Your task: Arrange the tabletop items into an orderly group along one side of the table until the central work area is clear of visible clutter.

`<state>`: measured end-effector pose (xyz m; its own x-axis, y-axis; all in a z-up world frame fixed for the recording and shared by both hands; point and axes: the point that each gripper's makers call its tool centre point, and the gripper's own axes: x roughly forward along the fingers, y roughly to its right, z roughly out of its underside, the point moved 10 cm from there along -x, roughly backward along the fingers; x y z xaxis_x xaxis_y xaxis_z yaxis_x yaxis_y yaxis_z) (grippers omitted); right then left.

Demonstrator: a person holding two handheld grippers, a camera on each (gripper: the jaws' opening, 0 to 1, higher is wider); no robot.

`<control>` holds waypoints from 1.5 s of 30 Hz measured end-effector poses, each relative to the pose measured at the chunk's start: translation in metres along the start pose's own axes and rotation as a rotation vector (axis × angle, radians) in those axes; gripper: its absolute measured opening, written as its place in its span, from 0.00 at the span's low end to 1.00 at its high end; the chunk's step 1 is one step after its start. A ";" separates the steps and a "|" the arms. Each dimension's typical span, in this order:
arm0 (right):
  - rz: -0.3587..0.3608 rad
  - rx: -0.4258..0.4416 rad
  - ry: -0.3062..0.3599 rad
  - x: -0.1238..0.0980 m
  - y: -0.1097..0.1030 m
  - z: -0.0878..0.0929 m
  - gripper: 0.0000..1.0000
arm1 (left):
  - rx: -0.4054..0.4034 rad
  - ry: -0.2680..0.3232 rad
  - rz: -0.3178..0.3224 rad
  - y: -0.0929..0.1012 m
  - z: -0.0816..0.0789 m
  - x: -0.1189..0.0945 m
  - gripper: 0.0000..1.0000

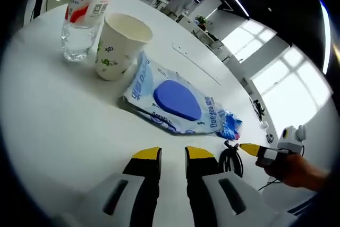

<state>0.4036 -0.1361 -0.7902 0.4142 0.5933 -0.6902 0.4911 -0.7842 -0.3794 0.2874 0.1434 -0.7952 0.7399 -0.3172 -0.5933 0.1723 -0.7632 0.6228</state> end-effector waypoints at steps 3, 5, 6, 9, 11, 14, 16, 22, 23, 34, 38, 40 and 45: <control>0.005 0.009 0.005 0.000 0.005 0.000 0.12 | 0.016 -0.011 0.012 0.007 0.001 0.002 0.14; 0.008 0.014 0.008 -0.005 0.002 0.004 0.12 | 0.035 -0.020 0.021 0.010 0.001 0.007 0.14; 0.008 0.014 0.009 -0.007 0.002 0.005 0.12 | 0.038 -0.023 0.024 0.011 0.001 0.009 0.14; 0.015 0.013 0.010 -0.006 0.008 0.004 0.12 | 0.058 -0.038 0.041 0.017 0.002 0.016 0.14; 0.021 0.018 0.010 -0.008 0.012 0.008 0.13 | 0.076 -0.051 0.053 0.021 0.005 0.021 0.14; 0.036 0.033 0.010 -0.015 0.016 0.017 0.13 | 0.115 -0.088 0.079 0.032 0.013 0.029 0.14; 0.041 0.044 0.008 -0.019 0.018 0.023 0.13 | 0.136 -0.108 0.093 0.040 0.020 0.034 0.14; 0.057 0.063 0.001 -0.027 0.020 0.037 0.15 | 0.170 -0.154 0.134 0.060 0.039 0.047 0.15; 0.058 0.068 -0.001 -0.031 0.019 0.043 0.16 | 0.174 -0.162 0.140 0.064 0.043 0.050 0.15; 0.045 0.097 -0.010 -0.023 0.018 0.052 0.15 | 0.224 -0.211 0.148 0.079 0.060 0.063 0.14; 0.046 0.078 -0.004 -0.027 0.009 0.053 0.08 | 0.247 -0.227 0.144 0.081 0.062 0.067 0.08; 0.052 0.067 -0.006 -0.028 0.009 0.053 0.06 | 0.252 -0.231 0.128 0.081 0.063 0.067 0.06; 0.039 0.056 -0.010 -0.030 0.007 0.051 0.03 | 0.247 -0.241 0.128 0.081 0.063 0.068 0.00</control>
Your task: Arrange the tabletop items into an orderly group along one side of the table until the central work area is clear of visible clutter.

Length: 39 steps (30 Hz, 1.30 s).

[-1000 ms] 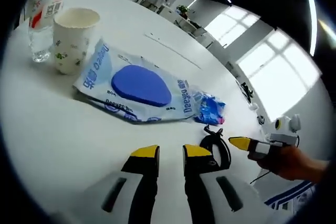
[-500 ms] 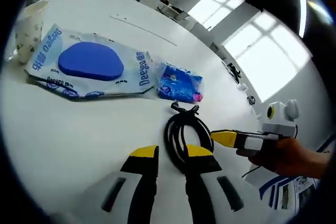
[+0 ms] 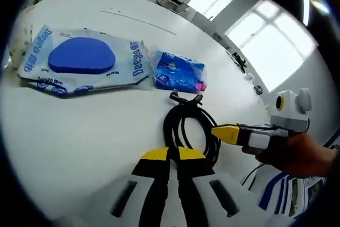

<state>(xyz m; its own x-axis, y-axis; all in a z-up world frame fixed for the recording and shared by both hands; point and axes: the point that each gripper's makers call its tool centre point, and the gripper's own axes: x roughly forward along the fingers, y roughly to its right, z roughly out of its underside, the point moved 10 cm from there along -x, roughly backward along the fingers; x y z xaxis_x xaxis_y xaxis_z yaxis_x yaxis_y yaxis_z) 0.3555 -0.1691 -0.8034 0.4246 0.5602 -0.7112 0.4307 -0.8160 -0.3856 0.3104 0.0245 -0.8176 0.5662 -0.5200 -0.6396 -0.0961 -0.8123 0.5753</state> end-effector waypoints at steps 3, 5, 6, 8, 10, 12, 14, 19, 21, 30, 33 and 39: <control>-0.003 -0.007 -0.001 0.003 0.006 0.000 0.03 | -0.001 0.003 0.005 0.002 -0.001 -0.001 0.00; -0.003 0.000 0.000 0.004 0.006 0.000 0.03 | -0.002 0.002 0.004 0.002 -0.001 -0.001 0.00; -0.003 0.003 0.000 0.006 0.008 0.000 0.03 | -0.003 0.001 0.004 0.002 -0.001 -0.001 0.00; -0.004 0.001 0.001 0.003 0.005 0.001 0.03 | -0.005 -0.001 0.005 0.001 -0.002 0.001 0.00; -0.004 0.002 0.001 0.001 0.002 0.002 0.03 | -0.007 0.000 0.008 0.001 -0.002 0.000 0.00; -0.005 0.001 0.001 0.002 0.001 0.002 0.03 | -0.008 0.002 0.009 0.002 -0.003 -0.001 0.00; -0.009 -0.004 0.003 0.002 -0.001 0.000 0.02 | -0.006 0.005 0.009 0.002 -0.004 -0.003 0.00; -0.036 0.000 0.020 0.000 -0.009 -0.003 0.02 | -0.026 0.025 0.014 0.003 -0.007 -0.010 0.00; -0.044 -0.007 0.025 0.000 -0.011 -0.005 0.01 | -0.028 0.033 0.014 0.003 -0.009 -0.013 0.00; -0.079 -0.058 0.019 0.012 -0.020 -0.020 0.00 | -0.042 0.060 0.002 -0.002 -0.008 -0.029 0.00; -0.094 -0.075 0.007 0.015 -0.030 -0.015 0.00 | -0.056 0.065 -0.011 -0.007 -0.004 -0.034 0.00; -0.093 -0.105 -0.025 0.023 -0.036 -0.015 0.00 | -0.089 0.070 -0.030 -0.013 0.002 -0.037 0.00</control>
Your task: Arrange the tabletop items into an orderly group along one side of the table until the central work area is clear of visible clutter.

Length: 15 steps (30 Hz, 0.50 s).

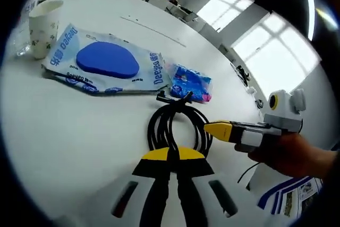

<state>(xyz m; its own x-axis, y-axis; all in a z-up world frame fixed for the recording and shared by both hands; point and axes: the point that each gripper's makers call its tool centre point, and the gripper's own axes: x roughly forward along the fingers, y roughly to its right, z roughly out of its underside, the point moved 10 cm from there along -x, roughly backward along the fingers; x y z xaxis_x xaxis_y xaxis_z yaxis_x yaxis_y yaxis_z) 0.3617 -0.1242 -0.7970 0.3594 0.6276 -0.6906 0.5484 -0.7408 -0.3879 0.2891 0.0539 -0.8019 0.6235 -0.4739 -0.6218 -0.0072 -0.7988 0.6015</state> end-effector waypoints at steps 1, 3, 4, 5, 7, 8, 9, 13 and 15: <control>0.001 0.000 -0.003 0.001 -0.003 0.001 0.00 | -0.001 -0.001 -0.002 0.000 0.000 0.000 0.00; 0.004 0.000 -0.013 0.005 -0.001 0.000 0.00 | -0.004 -0.001 -0.005 -0.001 -0.001 0.001 0.00; 0.005 0.018 -0.020 0.007 0.003 0.000 0.00 | -0.006 -0.002 -0.008 -0.001 -0.001 0.001 0.00; 0.010 0.029 -0.023 0.009 0.004 0.000 0.00 | -0.009 -0.003 -0.007 -0.002 -0.002 0.002 0.00; 0.010 0.035 -0.023 0.011 0.006 -0.003 0.00 | -0.007 -0.004 -0.008 -0.002 -0.003 0.003 0.00; 0.008 0.034 -0.025 0.010 0.005 -0.003 0.01 | -0.003 -0.005 -0.011 -0.002 -0.004 0.003 0.00; 0.008 0.032 -0.028 0.009 0.005 -0.003 0.01 | -0.002 -0.005 -0.010 -0.002 -0.004 0.002 0.00; 0.018 0.019 -0.029 0.012 0.009 -0.005 0.01 | 0.015 -0.009 -0.012 -0.004 -0.005 0.000 0.00; 0.023 0.019 -0.024 0.010 0.010 -0.005 0.01 | 0.031 -0.011 -0.015 -0.005 -0.005 -0.002 0.00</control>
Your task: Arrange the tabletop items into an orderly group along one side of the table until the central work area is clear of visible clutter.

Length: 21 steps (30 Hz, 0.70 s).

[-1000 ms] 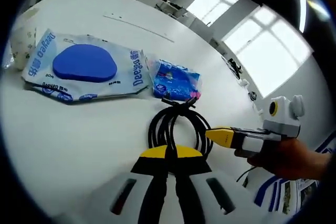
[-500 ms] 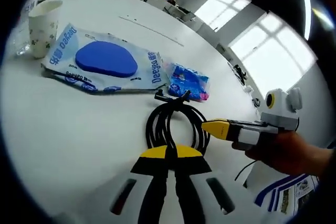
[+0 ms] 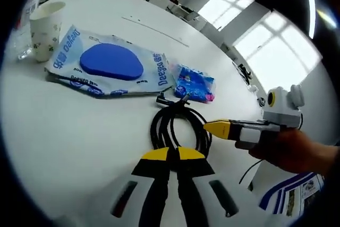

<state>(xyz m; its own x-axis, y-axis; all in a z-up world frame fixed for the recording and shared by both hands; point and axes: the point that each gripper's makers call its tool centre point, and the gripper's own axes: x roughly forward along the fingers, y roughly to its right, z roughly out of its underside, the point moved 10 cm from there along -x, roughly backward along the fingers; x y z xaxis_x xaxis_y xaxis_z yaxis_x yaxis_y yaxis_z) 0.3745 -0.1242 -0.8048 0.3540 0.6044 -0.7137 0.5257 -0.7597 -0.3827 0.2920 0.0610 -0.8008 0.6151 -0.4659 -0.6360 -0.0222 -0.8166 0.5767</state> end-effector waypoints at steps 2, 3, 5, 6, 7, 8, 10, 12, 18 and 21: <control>-0.002 0.003 0.002 0.001 0.003 -0.002 0.03 | 0.009 -0.008 -0.005 -0.002 0.000 -0.001 0.00; -0.002 0.004 0.004 0.001 0.004 -0.002 0.04 | 0.019 -0.017 -0.011 -0.004 -0.001 -0.003 0.00; 0.003 0.001 0.004 -0.003 0.000 -0.001 0.05 | 0.018 -0.016 -0.002 -0.007 -0.003 -0.005 0.01; 0.005 0.001 0.004 -0.004 0.000 -0.001 0.06 | 0.021 -0.015 0.000 -0.008 -0.003 -0.006 0.01; 0.006 0.001 0.006 -0.004 0.001 -0.002 0.06 | 0.032 -0.015 -0.003 -0.009 -0.005 -0.008 0.02; 0.005 0.005 0.010 -0.006 0.002 -0.003 0.07 | 0.037 -0.013 -0.002 -0.011 -0.006 -0.010 0.02; 0.007 0.005 0.019 -0.010 0.000 -0.002 0.07 | 0.046 -0.006 0.001 -0.014 -0.009 -0.014 0.03; 0.011 -0.009 0.023 -0.011 0.001 -0.001 0.07 | 0.060 0.000 -0.002 -0.016 -0.011 -0.020 0.04; 0.022 -0.068 0.049 -0.035 -0.001 -0.003 0.08 | 0.127 0.049 -0.039 -0.044 -0.026 -0.057 0.07; 0.030 -0.096 0.067 -0.046 0.004 -0.007 0.11 | 0.138 0.083 -0.060 -0.057 -0.034 -0.076 0.10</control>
<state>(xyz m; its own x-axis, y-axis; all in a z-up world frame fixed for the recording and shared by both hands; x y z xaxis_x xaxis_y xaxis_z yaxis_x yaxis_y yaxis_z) 0.3662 -0.1534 -0.7696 0.4201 0.5990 -0.6817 0.5845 -0.7532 -0.3017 0.2727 0.1546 -0.7680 0.6818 -0.3895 -0.6193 -0.0880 -0.8840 0.4591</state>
